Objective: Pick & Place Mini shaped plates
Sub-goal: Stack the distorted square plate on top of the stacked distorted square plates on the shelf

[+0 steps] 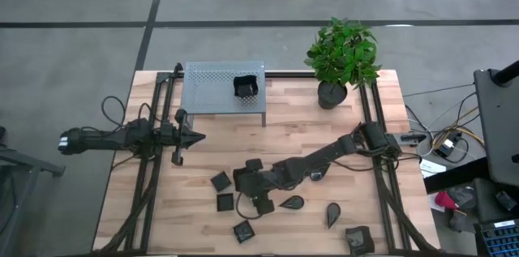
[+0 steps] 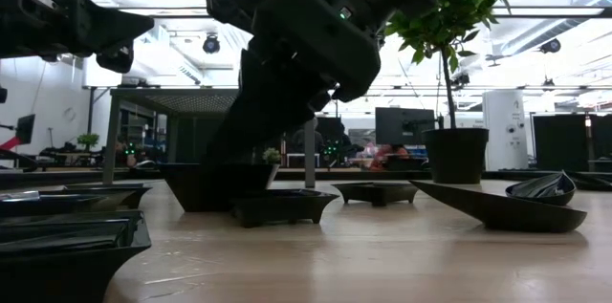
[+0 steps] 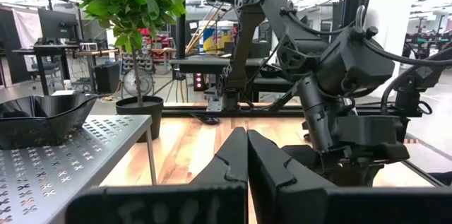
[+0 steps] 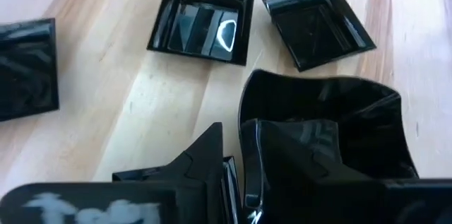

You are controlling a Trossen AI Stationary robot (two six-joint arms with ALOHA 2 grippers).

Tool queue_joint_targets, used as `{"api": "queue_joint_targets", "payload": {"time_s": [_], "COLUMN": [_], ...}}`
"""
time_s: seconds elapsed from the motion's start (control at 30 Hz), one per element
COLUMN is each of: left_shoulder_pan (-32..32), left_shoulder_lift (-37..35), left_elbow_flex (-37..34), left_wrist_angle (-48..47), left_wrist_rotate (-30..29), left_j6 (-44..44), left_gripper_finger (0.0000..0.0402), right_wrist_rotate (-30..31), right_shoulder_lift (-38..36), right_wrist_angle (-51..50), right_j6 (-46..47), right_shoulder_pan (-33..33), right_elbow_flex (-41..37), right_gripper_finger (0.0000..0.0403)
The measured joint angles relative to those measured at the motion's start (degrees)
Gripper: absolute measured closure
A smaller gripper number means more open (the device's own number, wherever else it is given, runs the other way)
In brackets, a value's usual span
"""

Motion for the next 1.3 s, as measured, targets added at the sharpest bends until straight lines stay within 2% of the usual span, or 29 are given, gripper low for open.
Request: {"api": "queue_joint_targets", "payload": {"time_s": [0.27,0.47,0.77,1.3], "left_shoulder_pan": [0.01,0.01,0.00,0.02], "left_shoulder_lift": [0.00,0.00,0.00,0.02], "left_elbow_flex": [0.00,0.00,0.00,0.00], "left_wrist_angle": [-0.02,-0.02,0.00,-0.02], "left_wrist_rotate": [0.01,0.02,0.00,0.02], "left_j6": [0.00,0.00,-0.02,0.00], "left_gripper_finger": [0.0401,0.0401,0.0401,0.0401], "right_wrist_rotate": [-0.02,0.00,0.78,19.52], "right_shoulder_lift": [0.00,0.00,-1.59,-3.17], "right_wrist_angle": [-1.32,-2.19,-6.00,-33.63], "right_j6": [0.11,0.11,-3.41,-15.20], "right_shoulder_pan": [-0.33,-0.65,-0.84,-3.37], "right_elbow_flex": [-0.04,-0.04,3.36,21.83], "right_gripper_finger": [0.0347,0.0389,0.0394,0.0394]}}
